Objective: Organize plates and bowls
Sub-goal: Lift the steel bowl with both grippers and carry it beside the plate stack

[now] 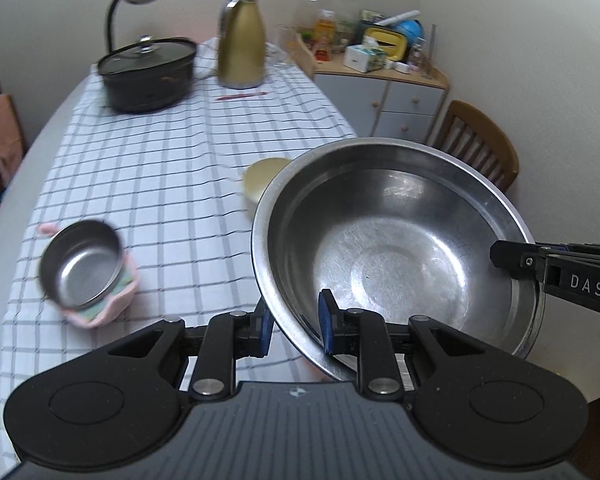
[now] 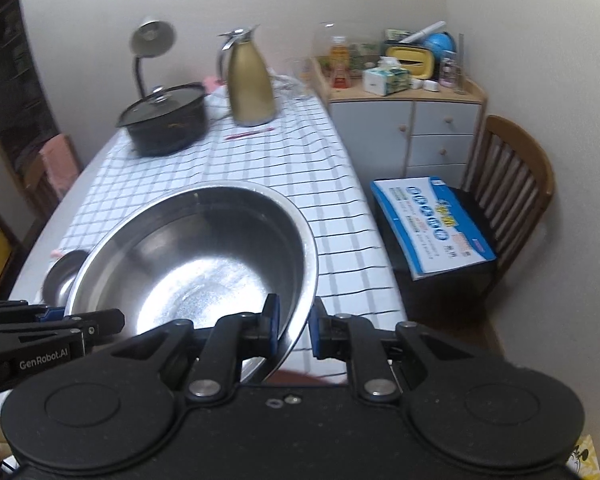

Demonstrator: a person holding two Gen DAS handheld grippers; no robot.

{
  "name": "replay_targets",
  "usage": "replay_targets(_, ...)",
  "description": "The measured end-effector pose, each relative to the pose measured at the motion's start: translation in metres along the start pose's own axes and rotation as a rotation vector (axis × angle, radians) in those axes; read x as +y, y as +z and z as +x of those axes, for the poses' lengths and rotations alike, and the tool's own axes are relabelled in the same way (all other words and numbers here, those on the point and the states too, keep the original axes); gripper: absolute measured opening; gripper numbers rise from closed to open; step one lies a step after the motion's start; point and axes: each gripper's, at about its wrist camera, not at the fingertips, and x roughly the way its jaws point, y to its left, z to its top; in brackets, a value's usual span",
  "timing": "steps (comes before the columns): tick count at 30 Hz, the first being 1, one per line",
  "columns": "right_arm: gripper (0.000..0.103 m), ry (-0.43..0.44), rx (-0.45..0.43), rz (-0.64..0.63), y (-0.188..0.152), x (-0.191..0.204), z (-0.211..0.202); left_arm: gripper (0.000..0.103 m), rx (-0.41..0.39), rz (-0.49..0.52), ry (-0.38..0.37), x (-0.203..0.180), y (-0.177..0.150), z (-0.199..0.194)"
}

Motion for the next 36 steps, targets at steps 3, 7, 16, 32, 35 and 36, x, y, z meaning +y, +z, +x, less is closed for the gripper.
replay_targets(3,0.016,0.026,0.002,-0.033,-0.005,0.018,-0.001,0.022,0.007,-0.025,0.028,0.016,-0.012,-0.01)
replay_targets(7,0.016,0.068,0.019,-0.05,-0.012,0.04,0.003,0.022,0.021,-0.055,0.057,0.038,-0.025,-0.018)
replay_targets(16,0.016,0.145,0.099,-0.081,-0.042,0.092,0.028,0.022,0.063,-0.078,0.115,0.091,-0.067,-0.018)
replay_targets(32,0.017,0.207,0.231,-0.153,-0.108,0.136,0.081,0.022,0.167,-0.113,0.179,0.131,-0.136,0.017)
replay_targets(35,0.017,0.21,0.239,-0.154,-0.113,0.138,0.087,0.022,0.174,-0.115,0.187,0.133,-0.139,0.022)
replay_targets(36,0.017,0.21,0.242,-0.156,-0.114,0.138,0.089,0.022,0.176,-0.115,0.188,0.134,-0.14,0.023)
